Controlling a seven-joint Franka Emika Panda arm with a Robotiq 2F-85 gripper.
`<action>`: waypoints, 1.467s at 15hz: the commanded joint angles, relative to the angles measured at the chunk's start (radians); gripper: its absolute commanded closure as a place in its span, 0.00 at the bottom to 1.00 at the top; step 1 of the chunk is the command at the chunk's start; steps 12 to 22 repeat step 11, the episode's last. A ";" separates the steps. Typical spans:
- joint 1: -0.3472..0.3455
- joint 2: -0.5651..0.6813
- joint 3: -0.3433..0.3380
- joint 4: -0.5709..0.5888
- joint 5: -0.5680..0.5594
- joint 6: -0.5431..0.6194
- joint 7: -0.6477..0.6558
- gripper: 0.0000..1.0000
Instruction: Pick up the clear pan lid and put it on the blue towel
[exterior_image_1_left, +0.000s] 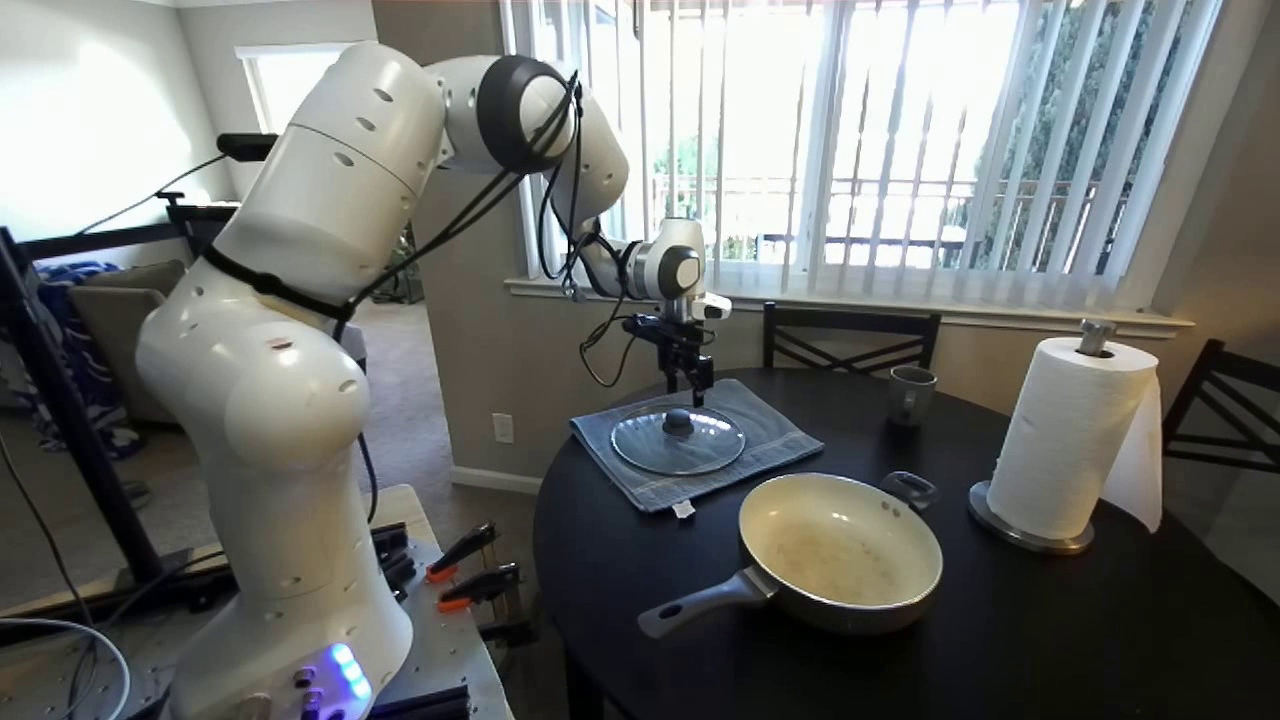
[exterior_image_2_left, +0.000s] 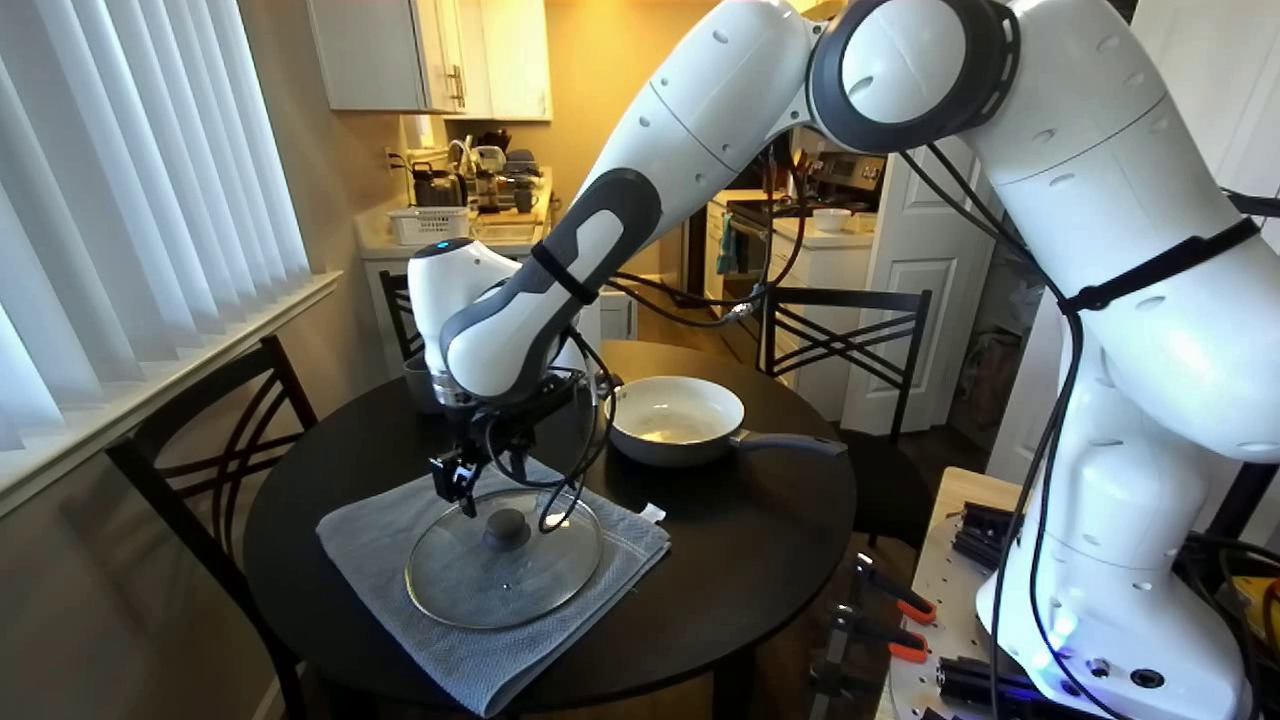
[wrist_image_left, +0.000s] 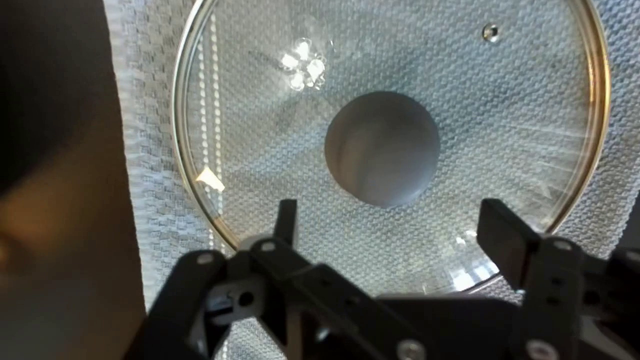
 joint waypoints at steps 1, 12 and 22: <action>0.003 0.000 -0.009 0.006 0.003 -0.003 -0.002 0.04; 0.000 -0.001 -0.017 0.010 0.002 -0.003 -0.001 0.00; 0.000 -0.001 -0.017 0.010 0.002 -0.003 -0.001 0.00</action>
